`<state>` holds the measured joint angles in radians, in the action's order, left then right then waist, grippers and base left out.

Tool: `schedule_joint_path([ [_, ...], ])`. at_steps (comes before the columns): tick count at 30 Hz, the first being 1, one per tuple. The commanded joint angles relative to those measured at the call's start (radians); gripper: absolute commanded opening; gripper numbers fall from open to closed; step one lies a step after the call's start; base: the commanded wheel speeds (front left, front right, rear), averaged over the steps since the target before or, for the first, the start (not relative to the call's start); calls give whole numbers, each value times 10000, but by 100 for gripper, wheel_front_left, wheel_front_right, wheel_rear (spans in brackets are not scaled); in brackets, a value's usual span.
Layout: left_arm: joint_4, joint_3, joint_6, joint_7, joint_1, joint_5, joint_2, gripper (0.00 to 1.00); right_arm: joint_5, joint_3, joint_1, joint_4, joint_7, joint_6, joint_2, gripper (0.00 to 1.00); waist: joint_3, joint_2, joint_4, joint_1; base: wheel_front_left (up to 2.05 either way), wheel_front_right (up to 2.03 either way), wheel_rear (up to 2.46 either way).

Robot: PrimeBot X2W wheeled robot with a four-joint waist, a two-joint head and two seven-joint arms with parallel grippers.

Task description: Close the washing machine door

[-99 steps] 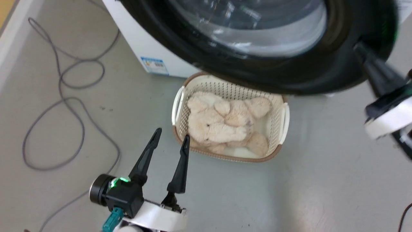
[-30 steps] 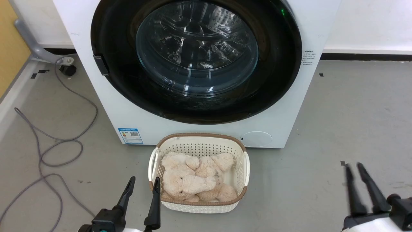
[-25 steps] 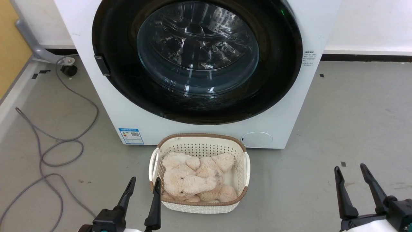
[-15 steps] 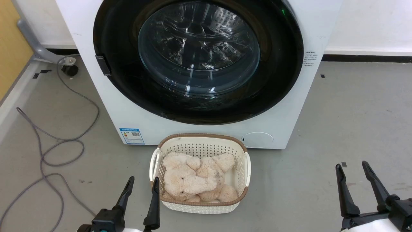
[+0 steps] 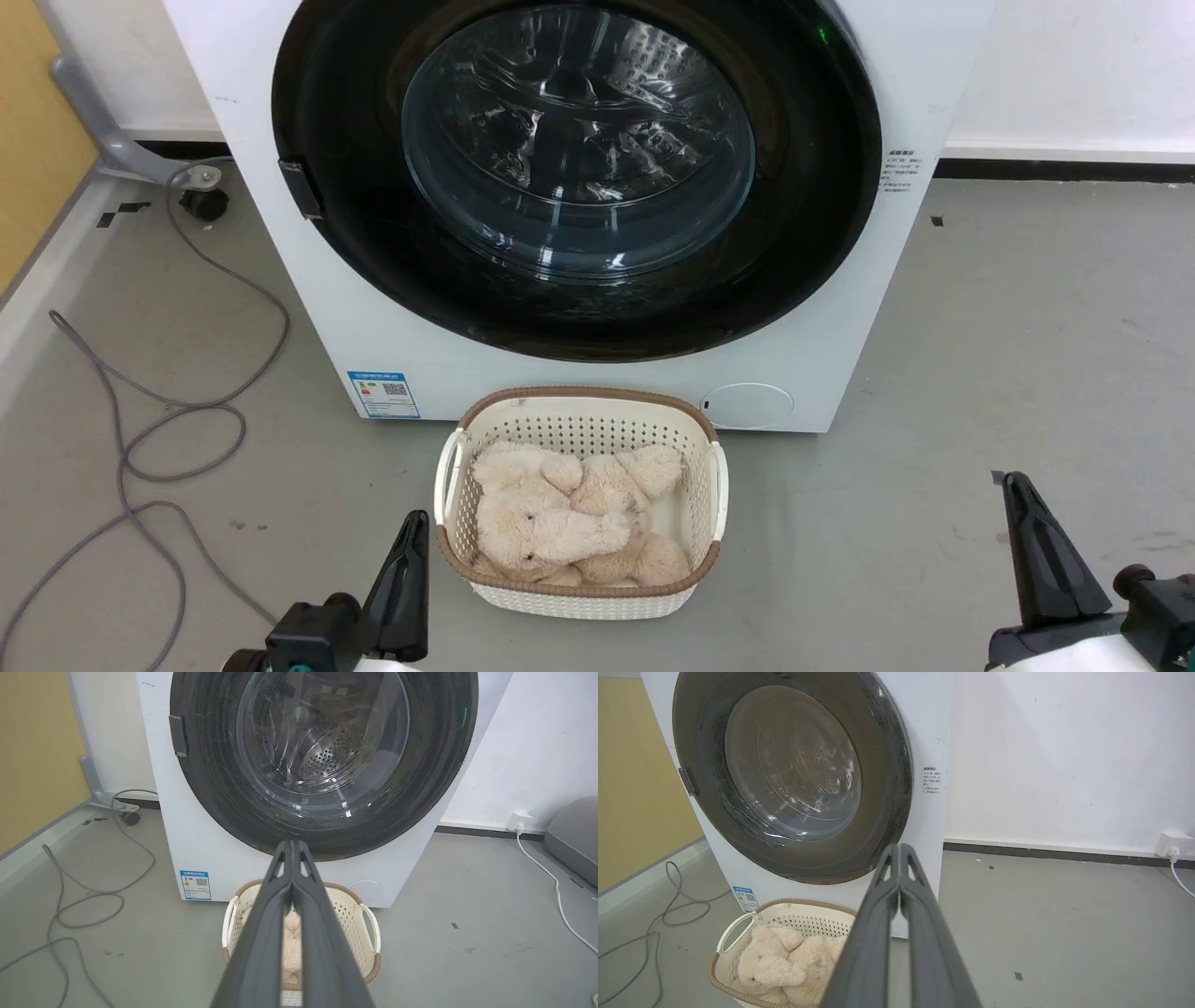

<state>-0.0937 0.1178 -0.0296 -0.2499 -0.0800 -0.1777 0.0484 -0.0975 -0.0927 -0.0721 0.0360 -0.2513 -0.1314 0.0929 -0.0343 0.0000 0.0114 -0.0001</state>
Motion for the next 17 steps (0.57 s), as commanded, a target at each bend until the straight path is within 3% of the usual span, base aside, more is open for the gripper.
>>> schedule_joint_path([
  [1,33,-35,11,38,31,67,1,0,36,21,28,-14,48,0,-16,0,3,0,-1,1,0,0,0],
  [17,153,-187,49,365,133,294,3,0,161,142,120,-60,375,1,-71,0,49,0,-16,1,0,0,0],
])
